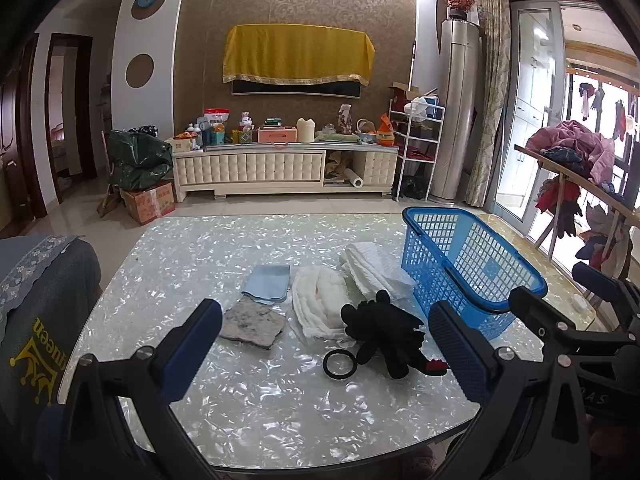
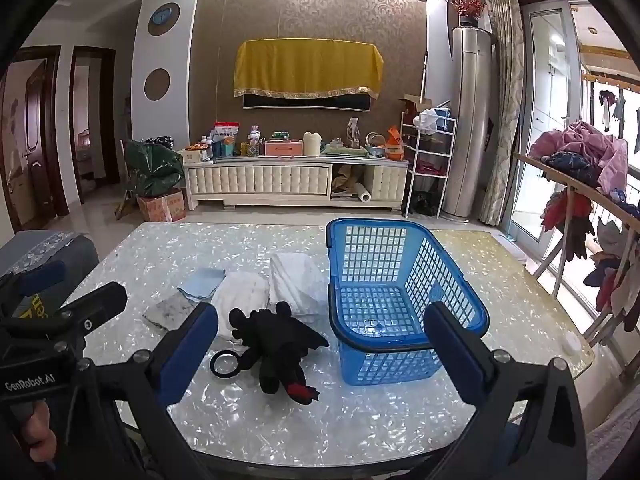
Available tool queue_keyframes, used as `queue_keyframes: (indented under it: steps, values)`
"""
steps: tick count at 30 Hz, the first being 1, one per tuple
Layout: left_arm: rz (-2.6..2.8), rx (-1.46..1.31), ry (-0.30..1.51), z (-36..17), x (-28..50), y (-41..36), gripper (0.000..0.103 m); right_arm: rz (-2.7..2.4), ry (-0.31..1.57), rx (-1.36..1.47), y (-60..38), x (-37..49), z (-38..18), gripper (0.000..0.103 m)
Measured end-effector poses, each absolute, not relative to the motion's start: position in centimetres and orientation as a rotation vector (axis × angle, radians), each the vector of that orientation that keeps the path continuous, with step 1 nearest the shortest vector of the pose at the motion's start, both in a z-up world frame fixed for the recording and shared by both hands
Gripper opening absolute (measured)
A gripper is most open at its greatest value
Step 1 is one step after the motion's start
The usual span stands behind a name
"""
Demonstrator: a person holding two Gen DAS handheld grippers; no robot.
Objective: Organize soft objects
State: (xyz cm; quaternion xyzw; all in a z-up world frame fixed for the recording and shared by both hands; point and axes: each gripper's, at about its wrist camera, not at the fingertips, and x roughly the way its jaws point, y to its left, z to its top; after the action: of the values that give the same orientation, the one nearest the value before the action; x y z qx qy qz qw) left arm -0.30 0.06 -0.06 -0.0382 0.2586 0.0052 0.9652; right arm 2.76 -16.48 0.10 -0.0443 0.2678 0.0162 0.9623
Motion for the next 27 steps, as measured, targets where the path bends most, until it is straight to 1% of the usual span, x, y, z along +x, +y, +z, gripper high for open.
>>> queue_keyframes:
  steps: [27]
  values:
    - [0.004,-0.077,0.535,0.2,-0.8,-0.7,0.103,0.036,0.554,-0.093,-16.7,2.6,0.2,0.103]
